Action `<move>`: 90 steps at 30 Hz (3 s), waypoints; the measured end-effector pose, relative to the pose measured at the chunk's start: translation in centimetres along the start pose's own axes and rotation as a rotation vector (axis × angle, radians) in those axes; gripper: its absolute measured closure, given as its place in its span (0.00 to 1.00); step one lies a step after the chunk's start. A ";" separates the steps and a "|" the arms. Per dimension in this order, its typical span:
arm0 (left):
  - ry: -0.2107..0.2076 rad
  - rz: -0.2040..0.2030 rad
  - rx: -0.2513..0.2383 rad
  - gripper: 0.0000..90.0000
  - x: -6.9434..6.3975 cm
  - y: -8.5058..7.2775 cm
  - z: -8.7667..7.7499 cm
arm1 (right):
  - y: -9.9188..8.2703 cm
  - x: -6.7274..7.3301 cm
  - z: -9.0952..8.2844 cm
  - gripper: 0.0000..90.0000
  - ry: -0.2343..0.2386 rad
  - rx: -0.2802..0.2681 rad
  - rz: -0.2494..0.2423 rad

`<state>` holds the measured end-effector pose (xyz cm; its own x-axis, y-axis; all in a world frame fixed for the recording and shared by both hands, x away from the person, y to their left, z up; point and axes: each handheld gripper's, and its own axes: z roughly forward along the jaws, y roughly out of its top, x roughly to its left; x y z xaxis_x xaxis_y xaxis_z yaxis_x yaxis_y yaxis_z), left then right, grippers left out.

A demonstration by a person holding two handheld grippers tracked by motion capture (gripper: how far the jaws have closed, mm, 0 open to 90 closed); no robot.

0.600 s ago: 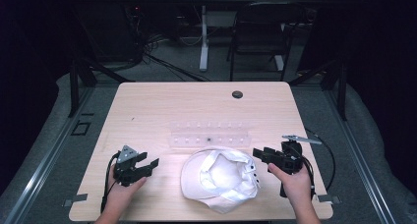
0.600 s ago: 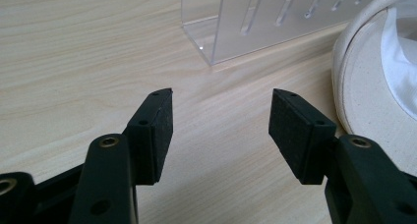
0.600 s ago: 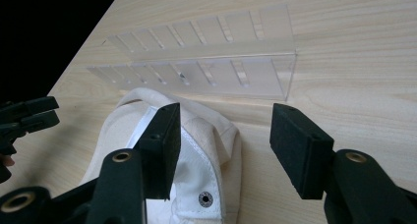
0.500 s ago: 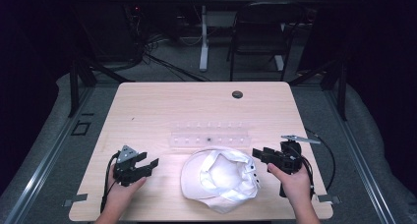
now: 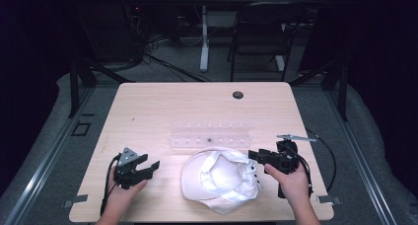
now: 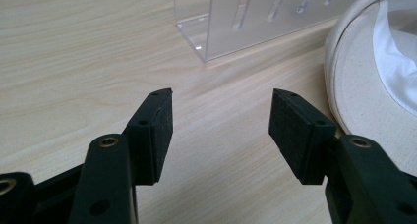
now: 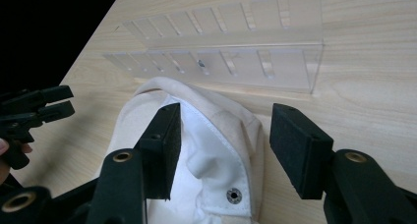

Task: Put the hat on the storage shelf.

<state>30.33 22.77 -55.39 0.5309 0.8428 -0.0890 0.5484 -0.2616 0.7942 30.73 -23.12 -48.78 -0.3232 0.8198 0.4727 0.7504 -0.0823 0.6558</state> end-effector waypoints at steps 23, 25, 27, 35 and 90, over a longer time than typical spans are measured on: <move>0.015 0.016 0.014 0.48 -0.4 -0.4 -0.1 | -1.0 -0.7 1.2 0.45 0.042 0.244 0.017; 0.014 0.013 0.015 0.48 -0.4 -0.4 -0.1 | -1.1 -0.8 1.3 0.45 0.048 0.255 0.023; 0.016 0.019 0.018 0.48 -0.4 -0.4 -0.1 | -1.4 -1.2 1.6 0.45 0.056 0.293 0.035; 0.025 0.013 0.017 0.48 -0.3 -0.5 -0.2 | -1.9 -1.7 2.7 0.45 0.081 0.353 0.062; 0.027 0.022 0.022 0.48 -0.4 -0.6 -0.2 | 4.2 3.1 1.4 0.90 0.119 0.466 0.081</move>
<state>29.69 22.70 -55.72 0.5259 0.8488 -0.0554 0.5507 -0.2902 0.7826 33.69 -20.13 -45.35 -0.2961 0.7484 0.5935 0.9454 0.1412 0.2937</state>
